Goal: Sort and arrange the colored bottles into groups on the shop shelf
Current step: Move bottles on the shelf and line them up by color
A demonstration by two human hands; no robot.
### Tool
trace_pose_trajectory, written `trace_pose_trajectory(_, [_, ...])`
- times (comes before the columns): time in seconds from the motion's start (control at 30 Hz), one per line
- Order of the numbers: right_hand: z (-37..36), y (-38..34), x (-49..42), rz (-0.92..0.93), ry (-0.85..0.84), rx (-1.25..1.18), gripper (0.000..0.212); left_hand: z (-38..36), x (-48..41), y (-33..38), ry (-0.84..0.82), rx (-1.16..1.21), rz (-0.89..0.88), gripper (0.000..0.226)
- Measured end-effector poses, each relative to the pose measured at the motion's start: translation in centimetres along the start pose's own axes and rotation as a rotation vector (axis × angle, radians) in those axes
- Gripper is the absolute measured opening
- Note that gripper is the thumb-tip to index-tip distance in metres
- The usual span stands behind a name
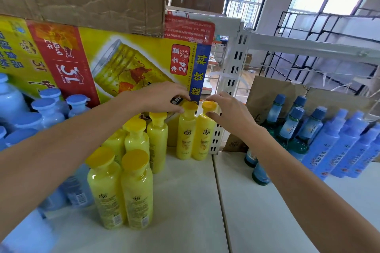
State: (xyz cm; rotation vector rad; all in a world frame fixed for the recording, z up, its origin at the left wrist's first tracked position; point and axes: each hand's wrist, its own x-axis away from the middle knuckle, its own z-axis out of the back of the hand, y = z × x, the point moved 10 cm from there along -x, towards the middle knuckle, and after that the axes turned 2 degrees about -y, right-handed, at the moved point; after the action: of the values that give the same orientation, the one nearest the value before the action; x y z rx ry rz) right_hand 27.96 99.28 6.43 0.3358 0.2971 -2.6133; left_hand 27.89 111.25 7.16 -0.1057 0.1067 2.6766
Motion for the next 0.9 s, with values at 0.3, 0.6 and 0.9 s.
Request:
trace_pose_trajectory(0.3, [-0.4, -4.5, 1.0, 0.161, -0.034, -0.135, 0.045, 1.4, 5.5, -3.5, 0.032, 0.078, 0.116, 0.043])
trace_pose_trajectory(0.6, [-3.6, -9.5, -0.9, 0.24, -0.142, -0.258, 0.051, 1.8, 11.1, -3.9, 0.079, 0.163, 0.11, 0.041])
trace_pose_trajectory(0.9, [-5.3, -11.3, -2.0, 0.225, -0.198, -0.265, 0.049, 0.1, 11.7, -3.6, -0.021, 0.07, 0.15, 0.046])
